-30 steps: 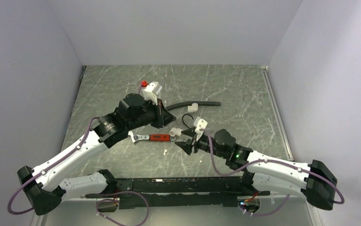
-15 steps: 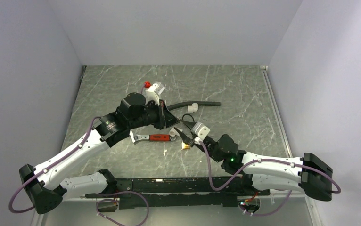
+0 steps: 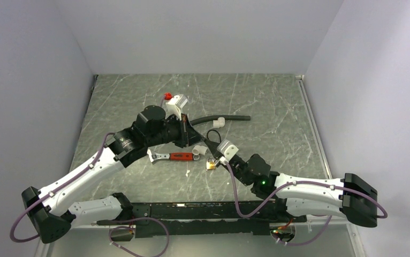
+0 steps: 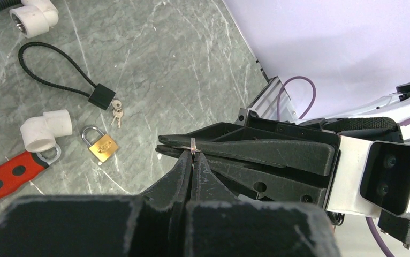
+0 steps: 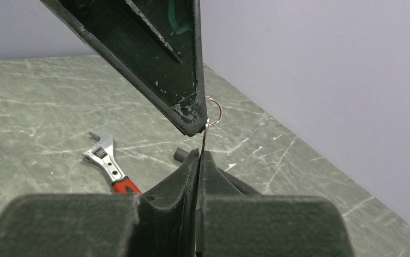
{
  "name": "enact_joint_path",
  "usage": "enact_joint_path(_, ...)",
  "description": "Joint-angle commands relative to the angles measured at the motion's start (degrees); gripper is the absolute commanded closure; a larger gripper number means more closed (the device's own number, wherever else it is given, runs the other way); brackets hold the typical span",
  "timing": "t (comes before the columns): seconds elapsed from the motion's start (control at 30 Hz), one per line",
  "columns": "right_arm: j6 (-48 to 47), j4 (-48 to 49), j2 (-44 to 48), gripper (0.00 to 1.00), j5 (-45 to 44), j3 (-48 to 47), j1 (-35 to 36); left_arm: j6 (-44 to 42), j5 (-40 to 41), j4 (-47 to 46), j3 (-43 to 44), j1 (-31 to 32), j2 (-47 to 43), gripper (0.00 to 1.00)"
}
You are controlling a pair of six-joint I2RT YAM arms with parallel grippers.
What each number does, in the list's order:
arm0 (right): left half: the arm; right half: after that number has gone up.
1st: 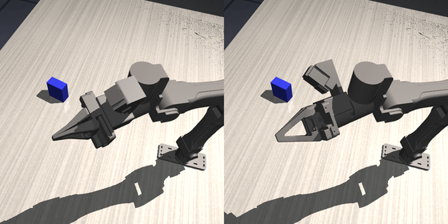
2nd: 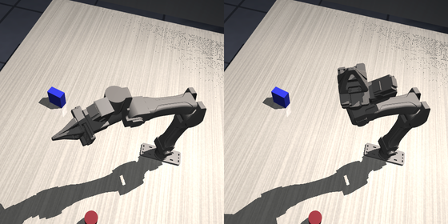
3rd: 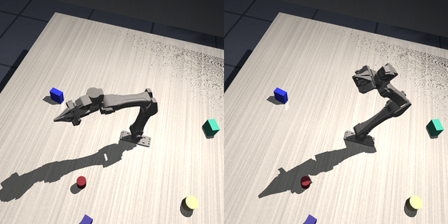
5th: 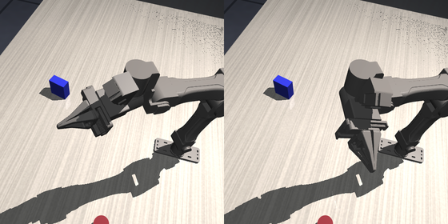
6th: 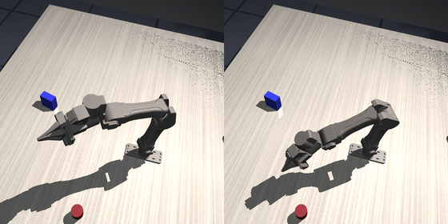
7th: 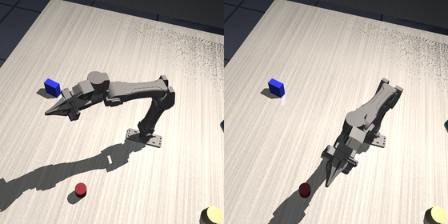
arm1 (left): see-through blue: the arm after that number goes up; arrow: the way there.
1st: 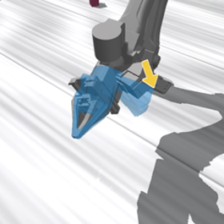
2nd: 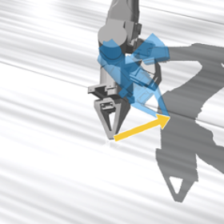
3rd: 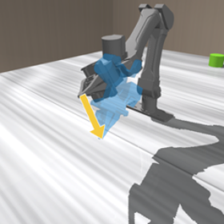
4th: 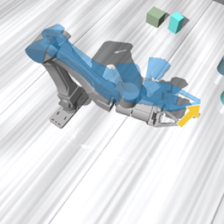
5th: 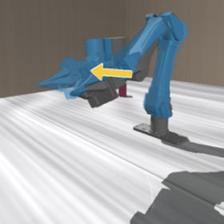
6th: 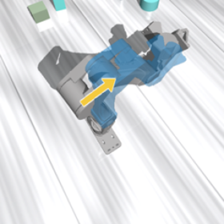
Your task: Unlock with the key
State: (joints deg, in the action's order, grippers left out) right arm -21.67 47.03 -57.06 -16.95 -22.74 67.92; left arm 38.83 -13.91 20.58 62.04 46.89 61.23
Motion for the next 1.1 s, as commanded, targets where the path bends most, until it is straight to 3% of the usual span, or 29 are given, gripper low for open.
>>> enact_joint_path(0.0,-0.3,0.3,0.6,1.00,0.6,-2.1,1.0,0.7,-0.3,-2.4,-0.1,-0.1,-0.1,1.00)
enact_joint_path(0.17,0.1,-3.5,2.1,1.00,0.6,-3.2,1.1,0.1,-0.3,-1.2,-0.2,-0.2,-0.6,1.00)
enact_joint_path(0.2,0.1,-6.5,2.7,1.00,1.3,-4.2,1.1,-0.3,-0.2,-0.2,0.0,-0.1,-0.8,0.96)
enact_joint_path(0.27,0.3,-10.7,3.6,1.00,2.7,-5.7,1.1,-1.4,0.4,2.0,0.7,-0.1,-1.3,0.74)
enact_joint_path(0.3,0.4,-12.5,4.1,1.00,3.7,-6.1,1.0,-2.2,0.7,3.1,1.0,-0.1,-1.6,0.56)
enact_joint_path(0.37,1.2,-15.9,5.0,1.00,5.2,-6.9,1.0,-4.2,0.6,5.6,1.8,-0.1,-2.1,0.32)
enact_joint_path(0.43,3.3,-21.9,5.8,1.00,7.5,-9.1,1.0,-7.4,0.4,9.9,3.7,-0.1,-2.5,0.20)
enact_joint_path(0.5,5.3,-29.7,6.0,1.00,11.4,-12.5,1.0,-11.0,1.5,16.2,6.7,-0.1,-2.9,0.18)
enact_joint_path(0.67,10.1,-48.8,4.9,1.00,20.7,-21.1,0.7,-17.7,4.7,25.1,10.0,-0.1,-7.7,0.28)
enact_joint_path(0.8,13.6,-58.6,0.5,1.00,30.7,-29.0,-1.3,-25.2,-2.1,25.9,9.8,-0.1,-12.9,0.36)
enact_joint_path(0.9,15.2,-65.8,-4.2,1.00,37.6,-35.0,-2.5,-30.1,-5.7,26.3,9.0,-0.1,-16.2,0.34)
enact_joint_path(1.07,19.9,-79.5,-13.3,1.00,40.1,-45.0,-3.2,-29.1,-6.5,21.3,2.2,-0.1,-19.9,0.40)
